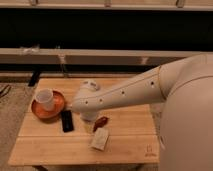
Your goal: Wipe the white sponge on the table
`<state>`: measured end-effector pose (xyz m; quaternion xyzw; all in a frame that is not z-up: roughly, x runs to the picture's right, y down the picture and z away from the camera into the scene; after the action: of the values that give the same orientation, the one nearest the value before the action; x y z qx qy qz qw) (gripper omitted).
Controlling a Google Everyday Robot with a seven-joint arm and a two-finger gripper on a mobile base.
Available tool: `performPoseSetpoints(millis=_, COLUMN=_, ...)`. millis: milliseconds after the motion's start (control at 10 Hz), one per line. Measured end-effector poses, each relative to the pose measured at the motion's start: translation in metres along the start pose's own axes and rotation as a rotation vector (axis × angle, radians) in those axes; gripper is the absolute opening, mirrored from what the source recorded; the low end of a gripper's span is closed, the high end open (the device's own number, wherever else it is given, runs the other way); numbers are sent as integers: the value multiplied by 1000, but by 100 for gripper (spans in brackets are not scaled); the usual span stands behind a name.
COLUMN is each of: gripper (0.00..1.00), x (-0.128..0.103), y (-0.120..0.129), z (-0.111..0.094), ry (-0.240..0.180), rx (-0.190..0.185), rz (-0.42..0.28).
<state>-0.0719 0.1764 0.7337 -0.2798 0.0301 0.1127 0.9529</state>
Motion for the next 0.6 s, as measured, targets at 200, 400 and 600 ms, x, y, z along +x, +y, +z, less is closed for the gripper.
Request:
performPoseSetpoints(millis=200, gripper=71, x=16, y=13, z=5, ry=64, rx=-37, rz=154)
performPoseSetpoints(millis=400, gripper=71, x=27, y=24, z=11, ry=116, rx=-60, rz=329)
performPoseSetpoints(millis=600, gripper=71, x=48, y=28, z=20, ry=131, rx=-77, rz=464)
